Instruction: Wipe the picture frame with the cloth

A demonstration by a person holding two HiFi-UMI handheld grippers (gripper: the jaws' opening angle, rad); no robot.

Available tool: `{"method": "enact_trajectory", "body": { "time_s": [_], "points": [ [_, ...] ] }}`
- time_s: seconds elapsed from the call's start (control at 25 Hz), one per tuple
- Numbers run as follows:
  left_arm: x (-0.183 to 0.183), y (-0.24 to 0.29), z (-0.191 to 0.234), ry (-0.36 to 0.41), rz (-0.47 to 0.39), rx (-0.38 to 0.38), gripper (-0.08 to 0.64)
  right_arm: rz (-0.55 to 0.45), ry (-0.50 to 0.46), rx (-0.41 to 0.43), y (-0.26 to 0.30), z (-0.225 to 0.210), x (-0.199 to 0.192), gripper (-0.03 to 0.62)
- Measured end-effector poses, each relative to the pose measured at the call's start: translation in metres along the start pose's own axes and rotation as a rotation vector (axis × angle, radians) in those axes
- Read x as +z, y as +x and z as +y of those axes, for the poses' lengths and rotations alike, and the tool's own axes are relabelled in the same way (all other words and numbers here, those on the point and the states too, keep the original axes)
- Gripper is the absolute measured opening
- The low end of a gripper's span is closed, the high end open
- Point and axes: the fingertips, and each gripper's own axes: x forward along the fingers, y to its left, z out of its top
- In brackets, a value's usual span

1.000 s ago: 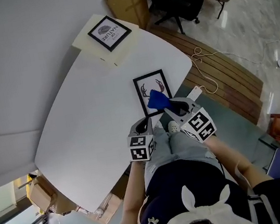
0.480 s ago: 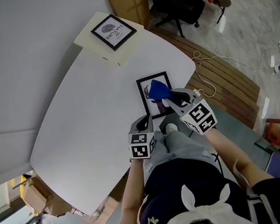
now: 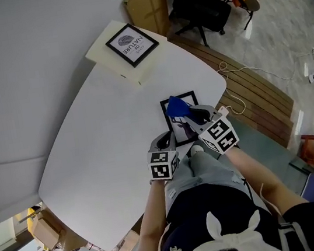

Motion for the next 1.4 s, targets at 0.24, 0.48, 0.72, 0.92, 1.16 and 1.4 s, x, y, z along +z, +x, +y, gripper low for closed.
{"method": "enact_trajectory", "body": {
  "time_s": [0.24, 0.48, 0.72, 0.92, 1.16, 1.4],
  "points": [
    [0.004, 0.021, 0.011, 0.000, 0.016, -0.026, 0.003, 0.035, 0.042, -0.037, 0.023, -0.004, -0.008, 0.089],
    [-0.001, 0.034, 0.018, -0.010, 0.051, -0.044, 0.003, 0.057, 0.035, -0.034, 0.045, -0.002, -0.006, 0.089],
    [-0.006, 0.036, 0.017, -0.021, 0.054, -0.064, 0.003, 0.114, 0.003, -0.007, 0.064, 0.004, -0.018, 0.089],
    [-0.007, 0.037, 0.016, -0.005, 0.052, -0.086, 0.003, 0.143, -0.019, 0.007, 0.077, 0.005, -0.024, 0.089],
    [-0.008, 0.035, 0.016, 0.018, 0.048, -0.078, 0.003, 0.188, -0.010, 0.083, 0.095, 0.018, -0.037, 0.089],
    [-0.007, 0.037, 0.017, -0.006, 0.043, -0.083, 0.003, 0.171, 0.041, 0.100, 0.099, 0.017, -0.038, 0.089]
  ]
}}
